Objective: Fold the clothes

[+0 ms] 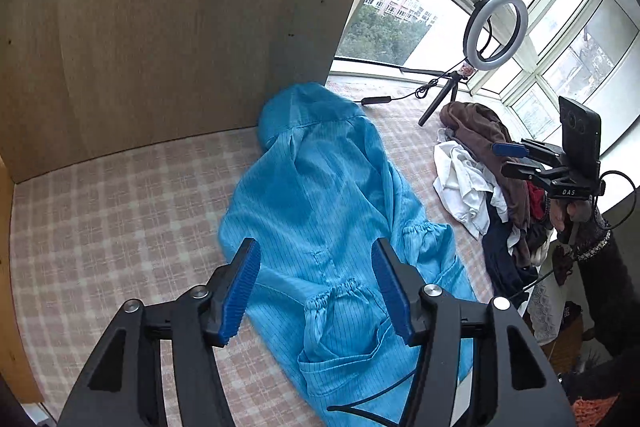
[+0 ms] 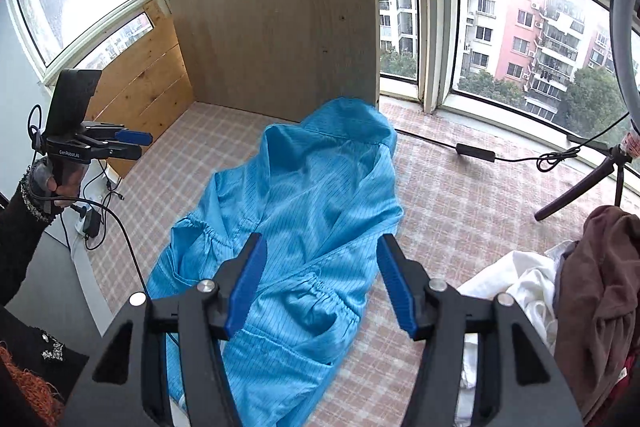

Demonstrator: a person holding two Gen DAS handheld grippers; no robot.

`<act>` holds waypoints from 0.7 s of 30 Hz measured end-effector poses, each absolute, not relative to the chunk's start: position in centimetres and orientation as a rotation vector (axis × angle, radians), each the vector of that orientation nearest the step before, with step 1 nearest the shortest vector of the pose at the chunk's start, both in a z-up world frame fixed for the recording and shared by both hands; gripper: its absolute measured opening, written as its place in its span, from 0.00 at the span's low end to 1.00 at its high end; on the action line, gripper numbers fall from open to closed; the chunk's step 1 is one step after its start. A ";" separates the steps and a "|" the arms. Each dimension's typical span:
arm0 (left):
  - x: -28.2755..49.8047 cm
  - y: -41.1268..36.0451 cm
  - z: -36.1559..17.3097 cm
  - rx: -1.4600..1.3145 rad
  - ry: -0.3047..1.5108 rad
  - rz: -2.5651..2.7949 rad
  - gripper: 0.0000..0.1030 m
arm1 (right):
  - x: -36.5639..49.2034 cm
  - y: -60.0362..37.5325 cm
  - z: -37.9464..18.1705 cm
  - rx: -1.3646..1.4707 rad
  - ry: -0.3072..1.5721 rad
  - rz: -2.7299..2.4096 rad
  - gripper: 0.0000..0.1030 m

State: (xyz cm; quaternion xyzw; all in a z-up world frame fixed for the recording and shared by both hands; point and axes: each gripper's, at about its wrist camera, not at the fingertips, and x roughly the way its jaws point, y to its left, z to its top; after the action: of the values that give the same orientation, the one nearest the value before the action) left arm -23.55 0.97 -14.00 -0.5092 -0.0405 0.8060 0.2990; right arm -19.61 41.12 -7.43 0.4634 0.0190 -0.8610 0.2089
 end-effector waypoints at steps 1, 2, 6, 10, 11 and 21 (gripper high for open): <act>-25.0 1.6 -14.8 -1.371 -0.104 2.135 0.54 | -21.5 41.4 -8.7 1.323 0.072 -2.400 0.55; -26.4 2.3 -15.6 -1.389 -0.100 2.130 0.54 | -23.2 41.4 -10.0 1.350 0.070 -2.386 0.54; -31.1 5.5 -18.5 -1.448 -0.104 2.080 0.54 | -29.3 40.9 -14.4 1.399 0.014 -2.293 0.50; -34.4 8.6 -20.7 -1.499 0.003 2.056 0.54 | -34.5 39.8 -17.7 1.429 -0.020 -2.202 0.51; -35.1 9.4 -21.2 -1.508 0.035 2.059 0.54 | -35.6 39.6 -18.5 1.443 -0.020 -2.180 0.51; -37.5 10.9 -26.1 -1.575 0.273 2.100 0.02 | -39.8 36.7 -23.3 1.471 0.007 -2.061 0.35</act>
State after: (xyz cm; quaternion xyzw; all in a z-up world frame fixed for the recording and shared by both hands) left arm -37.49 10.86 -26.10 -0.5780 0.1003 0.7708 0.2484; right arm -39.76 36.67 -23.34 0.5542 0.0026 -0.7764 0.2999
